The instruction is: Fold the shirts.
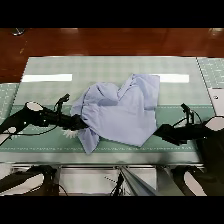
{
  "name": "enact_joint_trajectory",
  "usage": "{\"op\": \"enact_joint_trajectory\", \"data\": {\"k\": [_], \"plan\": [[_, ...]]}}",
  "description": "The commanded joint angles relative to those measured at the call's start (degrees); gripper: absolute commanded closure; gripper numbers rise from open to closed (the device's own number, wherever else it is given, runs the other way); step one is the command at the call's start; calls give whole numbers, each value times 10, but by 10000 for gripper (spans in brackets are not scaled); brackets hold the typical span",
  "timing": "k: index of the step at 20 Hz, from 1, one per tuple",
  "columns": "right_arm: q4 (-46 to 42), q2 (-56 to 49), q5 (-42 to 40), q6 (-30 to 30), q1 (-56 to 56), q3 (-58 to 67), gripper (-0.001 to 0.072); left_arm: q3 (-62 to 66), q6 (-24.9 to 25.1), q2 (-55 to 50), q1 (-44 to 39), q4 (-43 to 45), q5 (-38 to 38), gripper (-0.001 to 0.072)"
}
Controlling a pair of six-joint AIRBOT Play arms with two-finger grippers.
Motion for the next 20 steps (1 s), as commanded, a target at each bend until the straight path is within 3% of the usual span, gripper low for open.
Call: {"op": "enact_joint_trajectory", "data": {"k": [1,5,11,12,13,14,17,20], "plan": [[28,-28,-9,-8,0,-12,86,1,1,0,0,-2,2,685],[158,-114,-52,-96,0,-12,93,1,-2,0,0,-3,-1,685],[167,-223,-126,-96,122,52,93,1,-2,0,0,-5,-1,685],[167,-237,-133,-94,139,70,134,1,-2,0,0,-5,-1,685],[167,-246,-131,-97,150,88,378,1,-2,0,0,-5,-2,685],[168,-248,-123,-113,158,110,690,7,-2,1,0,-5,-6,685],[130,-246,-36,-105,146,254,691,108,-6,21,18,-35,-53,686],[53,-235,24,-36,128,551,691,346,-66,57,33,-57,-46,687]]}}
